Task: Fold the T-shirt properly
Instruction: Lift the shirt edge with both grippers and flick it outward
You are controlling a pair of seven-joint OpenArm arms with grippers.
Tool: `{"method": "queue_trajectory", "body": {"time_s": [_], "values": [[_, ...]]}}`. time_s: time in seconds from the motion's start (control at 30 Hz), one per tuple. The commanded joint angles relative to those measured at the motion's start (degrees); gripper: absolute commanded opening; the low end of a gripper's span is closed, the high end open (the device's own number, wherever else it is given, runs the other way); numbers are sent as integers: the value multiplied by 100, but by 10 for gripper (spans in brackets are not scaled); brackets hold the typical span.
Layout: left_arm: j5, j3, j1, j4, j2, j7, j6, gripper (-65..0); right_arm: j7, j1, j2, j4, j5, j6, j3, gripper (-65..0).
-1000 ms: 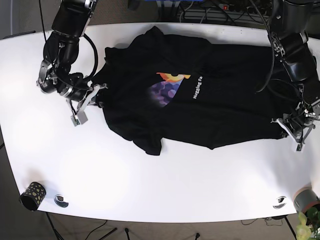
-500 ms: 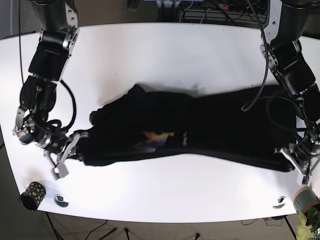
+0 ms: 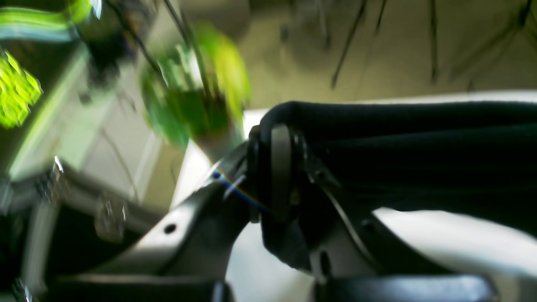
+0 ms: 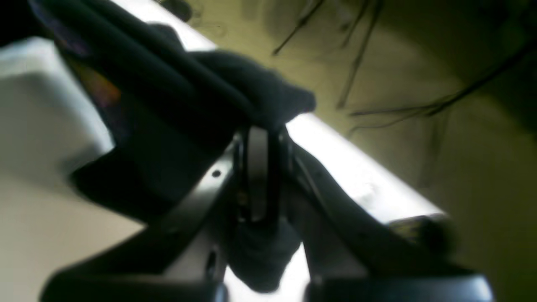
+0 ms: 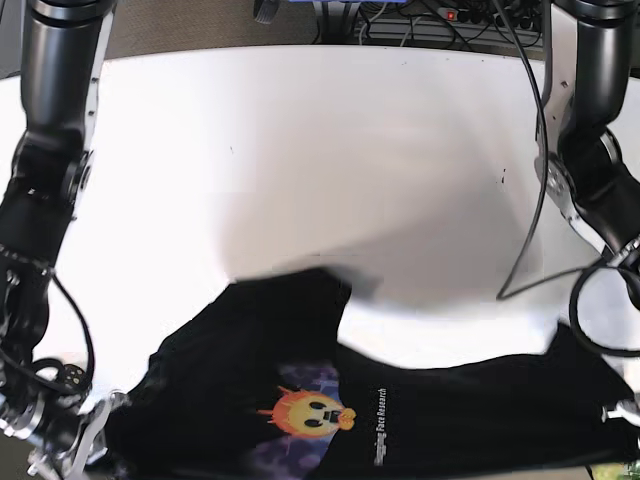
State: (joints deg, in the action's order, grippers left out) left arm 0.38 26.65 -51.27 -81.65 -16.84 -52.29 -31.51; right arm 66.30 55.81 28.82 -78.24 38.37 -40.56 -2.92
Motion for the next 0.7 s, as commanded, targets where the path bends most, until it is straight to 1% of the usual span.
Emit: {"method": "queue_trajectory", "body": {"time_s": [0.0,0.07,0.17,0.3,0.37,0.43,0.53,0.6,0.67], "values": [[80,11,-355,-174,-131,100,96,-650,-147,533,164,-93,9,56,85,-650],[80,-6,-451,-306,-246,29,78,-650,-138,753,191,-93,18,56,129,-650],[80,-15,-460,-481,-290,-32,61,-650,-94,920,358,-102,18,56,147,-650],[36,-15,-161,-605,-290,-32,52,-650,187,867,375,-146,27,56,120,-650],[28,3,164,-631,-290,-32,52,-650,310,612,384,-154,27,56,68,-650],[19,11,472,-736,-281,-32,43,-650,389,261,367,-242,88,56,-187,-650],[19,29,1008,-991,-184,-23,43,-650,469,-513,367,-506,405,56,-574,-650],[19,73,1272,-1123,-79,-15,43,-650,469,-917,375,-620,563,56,-715,-650],[19,258,1667,-1273,62,-15,43,-650,477,-1489,358,-752,730,56,-873,-650]]}}
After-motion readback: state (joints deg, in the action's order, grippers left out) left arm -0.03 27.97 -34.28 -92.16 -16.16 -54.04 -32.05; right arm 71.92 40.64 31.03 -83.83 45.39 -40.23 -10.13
